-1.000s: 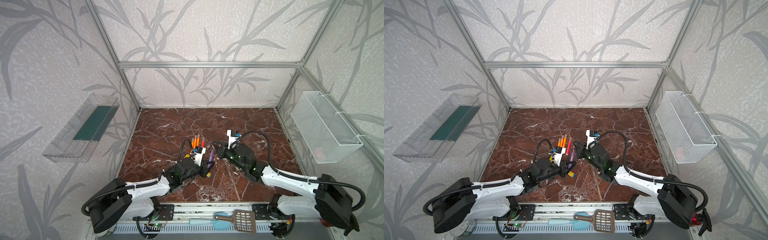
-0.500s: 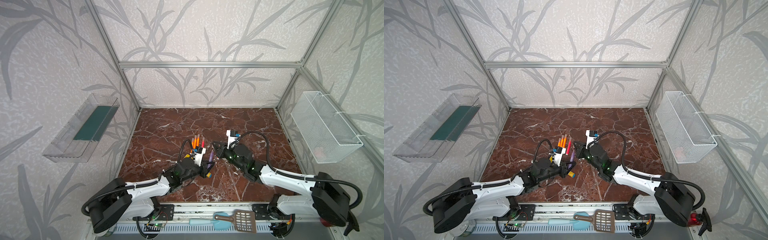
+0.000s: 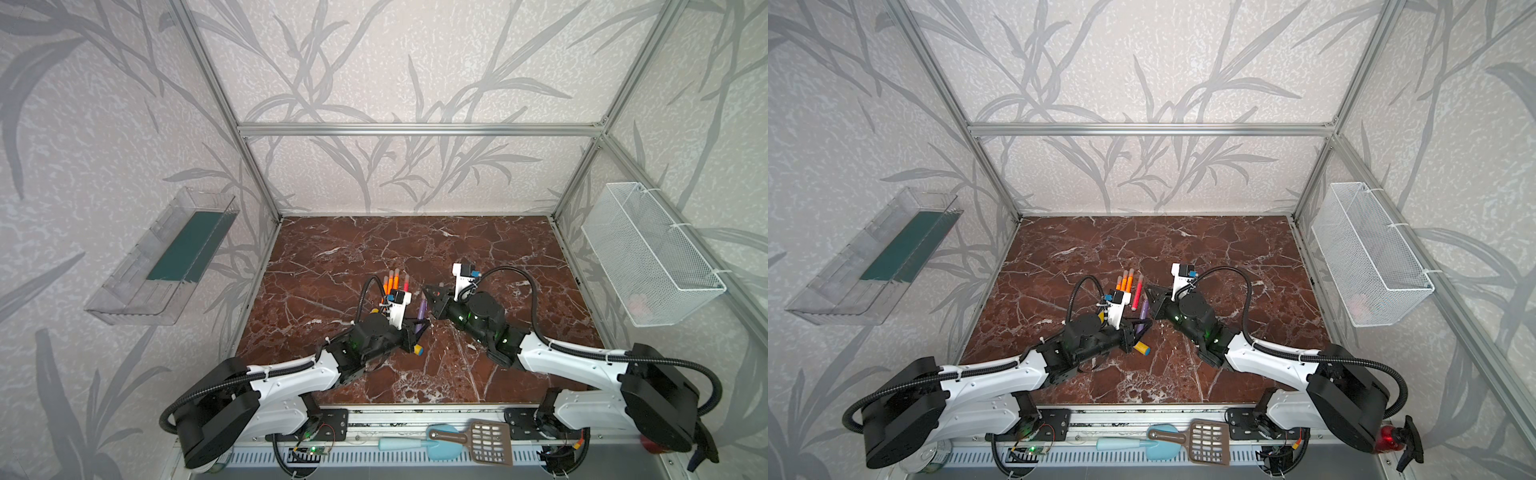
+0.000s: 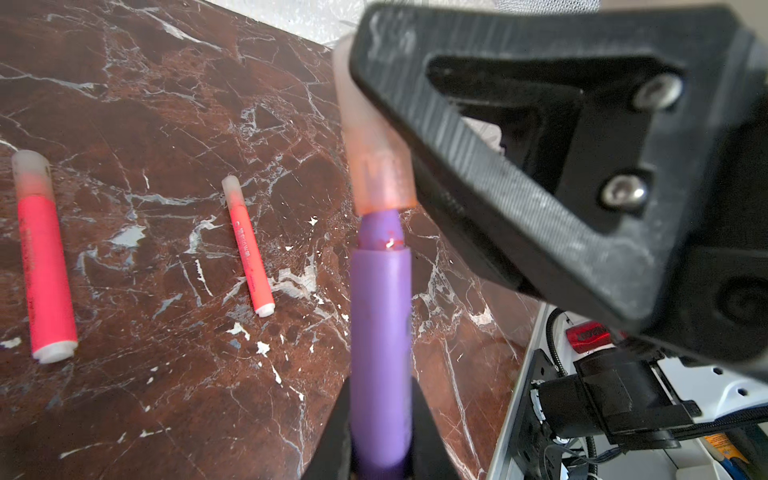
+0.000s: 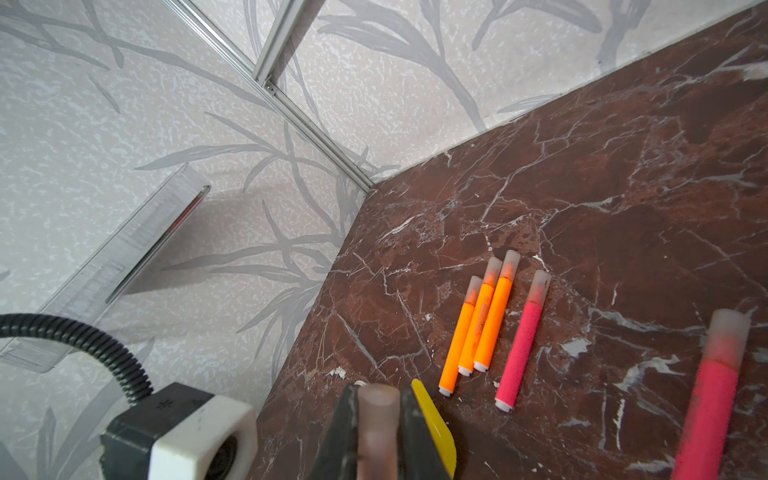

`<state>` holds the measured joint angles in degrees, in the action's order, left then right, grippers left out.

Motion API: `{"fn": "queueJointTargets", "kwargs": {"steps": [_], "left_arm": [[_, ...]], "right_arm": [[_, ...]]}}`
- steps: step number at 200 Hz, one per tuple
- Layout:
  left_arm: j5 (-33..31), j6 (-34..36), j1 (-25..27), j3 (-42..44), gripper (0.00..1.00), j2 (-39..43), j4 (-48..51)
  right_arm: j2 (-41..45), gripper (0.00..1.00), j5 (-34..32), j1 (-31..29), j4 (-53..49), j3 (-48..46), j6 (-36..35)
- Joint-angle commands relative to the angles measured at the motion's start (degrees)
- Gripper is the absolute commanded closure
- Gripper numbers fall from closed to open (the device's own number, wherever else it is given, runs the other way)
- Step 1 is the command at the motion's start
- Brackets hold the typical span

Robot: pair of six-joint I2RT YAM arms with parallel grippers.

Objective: Insert the pens into the pen caps
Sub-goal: 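Push the pale cap down onto the purple marker with the right gripper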

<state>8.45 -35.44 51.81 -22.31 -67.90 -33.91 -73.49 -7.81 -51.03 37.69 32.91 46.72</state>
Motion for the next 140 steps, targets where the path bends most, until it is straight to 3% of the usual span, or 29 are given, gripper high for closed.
{"fn": "queueJointTargets", "kwargs": {"steps": [1, 120, 140], "left_arm": [[-0.29, 1.03, -0.04, -2.34, 1.00, 1.17, -1.95], [1.13, 0.24, -2.33, -1.89, 1.00, 4.65, -2.82], [0.99, 0.20, -2.41, -1.36, 1.00, 5.65, -3.00]], "right_arm": [[0.12, 1.00, 0.52, -1.13, 0.75, -0.39, 0.46], [0.90, 1.00, 6.25, -3.99, 2.58, -3.36, 2.95], [0.98, 0.93, 6.58, -4.02, 2.07, -3.76, 2.77]]}}
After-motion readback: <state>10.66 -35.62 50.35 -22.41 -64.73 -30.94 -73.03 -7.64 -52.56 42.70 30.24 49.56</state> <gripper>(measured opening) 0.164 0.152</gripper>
